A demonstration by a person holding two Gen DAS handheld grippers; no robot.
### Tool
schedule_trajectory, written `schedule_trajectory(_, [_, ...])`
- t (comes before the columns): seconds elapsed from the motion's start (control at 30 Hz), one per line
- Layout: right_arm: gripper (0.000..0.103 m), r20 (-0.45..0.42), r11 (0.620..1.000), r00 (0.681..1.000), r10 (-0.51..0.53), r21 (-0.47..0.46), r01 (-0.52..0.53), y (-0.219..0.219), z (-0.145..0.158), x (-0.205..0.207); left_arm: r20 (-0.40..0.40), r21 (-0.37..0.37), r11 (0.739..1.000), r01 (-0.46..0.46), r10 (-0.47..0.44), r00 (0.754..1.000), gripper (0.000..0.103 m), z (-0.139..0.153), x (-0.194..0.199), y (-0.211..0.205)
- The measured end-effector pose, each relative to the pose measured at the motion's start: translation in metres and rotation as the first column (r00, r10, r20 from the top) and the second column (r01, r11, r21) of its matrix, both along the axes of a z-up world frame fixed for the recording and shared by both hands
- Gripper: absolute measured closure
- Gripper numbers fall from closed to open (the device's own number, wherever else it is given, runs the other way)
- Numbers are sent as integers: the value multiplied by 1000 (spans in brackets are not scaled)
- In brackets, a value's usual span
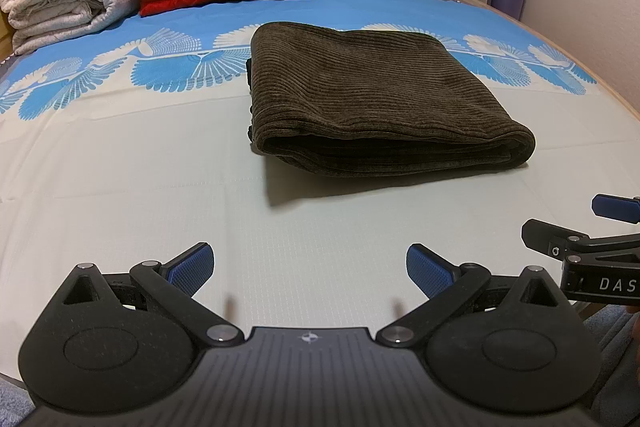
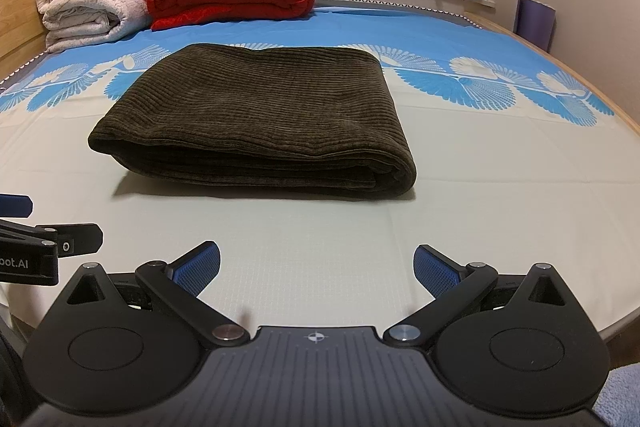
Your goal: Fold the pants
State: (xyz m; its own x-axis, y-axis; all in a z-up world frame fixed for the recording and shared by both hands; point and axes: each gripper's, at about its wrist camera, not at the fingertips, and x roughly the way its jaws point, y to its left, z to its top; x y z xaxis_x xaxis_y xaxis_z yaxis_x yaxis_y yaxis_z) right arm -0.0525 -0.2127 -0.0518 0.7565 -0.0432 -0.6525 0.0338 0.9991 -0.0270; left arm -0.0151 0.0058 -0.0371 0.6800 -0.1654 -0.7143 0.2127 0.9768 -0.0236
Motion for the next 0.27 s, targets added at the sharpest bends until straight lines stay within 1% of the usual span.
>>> schedule_trajectory(0.27, [1,0,1000,1000,0,0,0,1,0,0,13,8,1000,7,-7,1000,0,-1,-1,-1])
